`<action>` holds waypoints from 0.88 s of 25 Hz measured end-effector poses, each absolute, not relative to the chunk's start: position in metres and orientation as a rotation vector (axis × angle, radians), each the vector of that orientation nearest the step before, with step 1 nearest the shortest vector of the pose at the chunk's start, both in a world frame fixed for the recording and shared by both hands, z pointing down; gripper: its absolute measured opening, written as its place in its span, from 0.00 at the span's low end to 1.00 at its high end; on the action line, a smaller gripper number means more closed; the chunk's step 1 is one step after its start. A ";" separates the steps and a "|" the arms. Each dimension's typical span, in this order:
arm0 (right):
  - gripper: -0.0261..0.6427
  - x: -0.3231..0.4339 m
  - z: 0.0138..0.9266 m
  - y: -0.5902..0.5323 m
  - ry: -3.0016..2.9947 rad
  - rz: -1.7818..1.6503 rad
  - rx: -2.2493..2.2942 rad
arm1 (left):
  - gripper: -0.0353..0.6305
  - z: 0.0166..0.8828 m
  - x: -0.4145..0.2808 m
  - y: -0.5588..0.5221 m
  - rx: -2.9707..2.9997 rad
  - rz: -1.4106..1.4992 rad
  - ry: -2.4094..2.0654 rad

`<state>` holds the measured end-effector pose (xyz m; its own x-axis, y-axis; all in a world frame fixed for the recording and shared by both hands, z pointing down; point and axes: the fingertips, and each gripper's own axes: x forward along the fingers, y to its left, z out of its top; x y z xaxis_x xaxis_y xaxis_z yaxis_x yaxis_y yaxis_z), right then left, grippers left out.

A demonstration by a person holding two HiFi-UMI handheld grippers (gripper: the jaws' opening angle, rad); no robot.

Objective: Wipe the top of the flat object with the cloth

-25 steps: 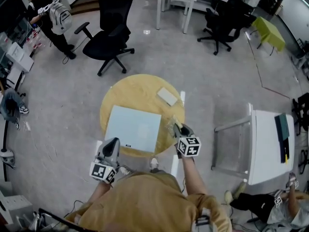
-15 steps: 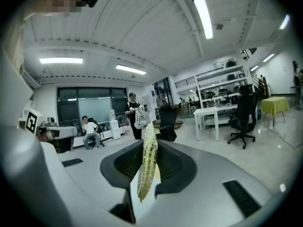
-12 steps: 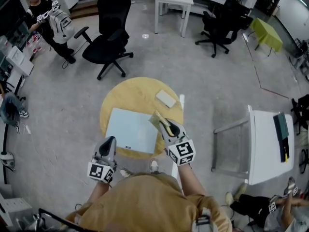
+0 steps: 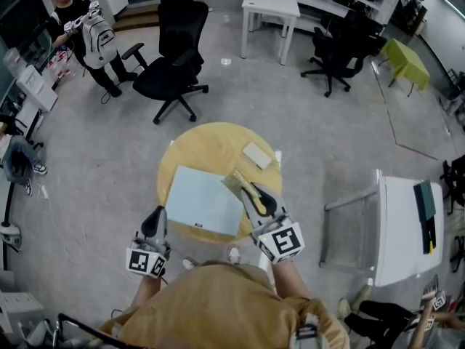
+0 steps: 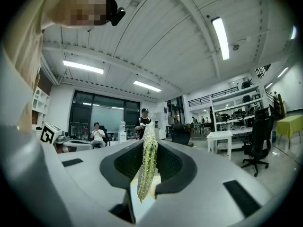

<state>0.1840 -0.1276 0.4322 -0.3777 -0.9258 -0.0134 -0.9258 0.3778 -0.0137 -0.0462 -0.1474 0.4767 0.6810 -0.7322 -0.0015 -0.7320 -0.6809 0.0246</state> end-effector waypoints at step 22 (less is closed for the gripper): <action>0.13 0.134 0.382 -0.113 2.480 0.208 -1.806 | 0.08 0.449 -0.117 -0.156 2.894 -0.051 -1.309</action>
